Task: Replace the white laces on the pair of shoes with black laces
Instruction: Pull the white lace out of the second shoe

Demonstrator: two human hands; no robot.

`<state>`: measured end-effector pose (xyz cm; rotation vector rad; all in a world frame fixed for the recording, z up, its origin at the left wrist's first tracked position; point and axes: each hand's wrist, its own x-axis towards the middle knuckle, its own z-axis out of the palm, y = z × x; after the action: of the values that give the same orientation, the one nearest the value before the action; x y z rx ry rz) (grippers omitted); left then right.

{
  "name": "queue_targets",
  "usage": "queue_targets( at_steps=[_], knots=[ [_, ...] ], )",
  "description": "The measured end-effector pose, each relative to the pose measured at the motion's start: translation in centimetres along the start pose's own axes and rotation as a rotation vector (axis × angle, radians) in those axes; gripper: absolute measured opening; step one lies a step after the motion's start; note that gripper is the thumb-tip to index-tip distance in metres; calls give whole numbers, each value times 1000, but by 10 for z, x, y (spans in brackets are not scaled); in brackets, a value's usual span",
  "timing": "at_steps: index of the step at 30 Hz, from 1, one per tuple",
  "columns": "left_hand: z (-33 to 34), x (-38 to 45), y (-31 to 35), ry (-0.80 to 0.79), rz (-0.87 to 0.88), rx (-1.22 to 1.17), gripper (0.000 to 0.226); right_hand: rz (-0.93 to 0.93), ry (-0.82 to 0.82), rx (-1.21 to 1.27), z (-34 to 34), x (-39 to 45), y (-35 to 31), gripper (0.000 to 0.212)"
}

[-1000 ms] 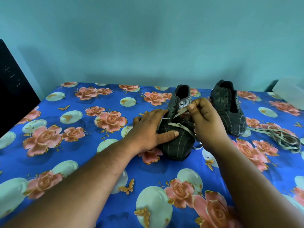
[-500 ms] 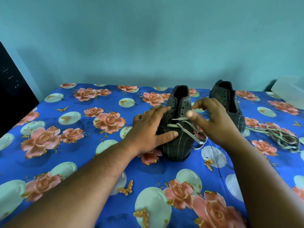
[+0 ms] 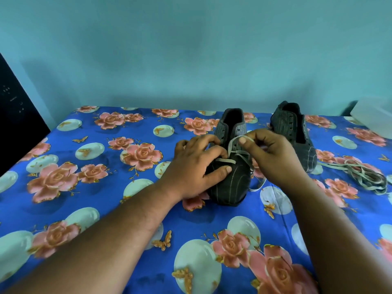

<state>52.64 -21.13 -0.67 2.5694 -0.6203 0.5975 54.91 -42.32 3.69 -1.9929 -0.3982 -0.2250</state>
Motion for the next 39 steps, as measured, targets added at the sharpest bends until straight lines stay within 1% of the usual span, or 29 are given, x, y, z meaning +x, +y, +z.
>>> queue_targets(
  at_steps=[2,4,6,8,9,10,11,12,13,15,16,18,20,22,23,25,27,28,29,30,31,32,33,35,36,37,38,39],
  knots=[
    [-1,1,5,20,-5,62,48,13,-4,49,7,0,-3,27],
    [-1,2,10,52,-29,80,49,96,65,161,8,0,-5,32],
    [1,3,13,90,-47,114,48,196,139,222,7,2,-4,33],
    [3,4,16,122,-53,152,42,253,179,205,7,5,2,28],
    [4,4,17,131,-59,161,38,243,195,124,6,7,6,23],
    [5,4,18,135,-68,162,34,200,210,-11,6,7,10,21],
    [6,4,18,135,-80,155,33,139,213,-160,4,7,13,25],
    [7,5,18,127,-95,134,34,63,200,-265,1,6,13,34],
    [8,5,17,114,-115,96,35,-5,167,-310,-2,5,12,42],
    [10,5,16,74,-164,-7,38,-90,58,-324,-9,5,11,52],
    [10,5,16,54,-190,-69,37,-106,-25,-324,-11,5,13,57],
    [10,6,15,16,-247,-224,32,-98,-212,-330,-13,6,19,71],
    [10,7,14,-17,-291,-378,27,-54,-337,-264,-12,6,27,80],
    [8,8,13,-14,-330,-524,21,-36,-367,-178,-11,6,30,84],
    [6,7,14,-16,-360,-617,17,-51,-359,-180,-11,7,32,85],
    [0,5,16,-47,-477,-891,13,-68,-354,-191,-10,9,35,89],
    [-5,2,17,-116,-591,-1183,15,-49,-356,-172,-8,9,38,94],
    [-8,2,19,-128,-621,-1248,15,-46,-351,-164,-7,9,39,95],
    [-10,3,20,-123,-634,-1254,12,-49,-347,-158,-7,9,40,96],
    [-11,5,21,-97,-638,-1193,11,-55,-345,-155,-6,9,41,96],
    [-10,6,20,-61,-624,-1086,18,-60,-347,-155,-6,8,41,97],
    [-7,7,19,-28,-583,-966,24,-62,-349,-157,-6,8,42,97],
    [-4,8,18,2,-524,-852,25,-64,-346,-161,-6,8,42,98],
    [0,8,19,54,-410,-709,17,-72,-346,-167,-6,9,43,98],
    [-1,7,21,76,-401,-706,12,-75,-349,-165,-6,9,43,98],
    [-3,7,23,92,-435,-763,8,-76,-354,-162,-6,9,43,97],
    [-6,7,25,96,-497,-878,9,-73,-360,-159,-7,8,42,95],
    [-8,6,26,86,-564,-1004,16,-70,-363,-162,-7,8,42,93]
  ],
)
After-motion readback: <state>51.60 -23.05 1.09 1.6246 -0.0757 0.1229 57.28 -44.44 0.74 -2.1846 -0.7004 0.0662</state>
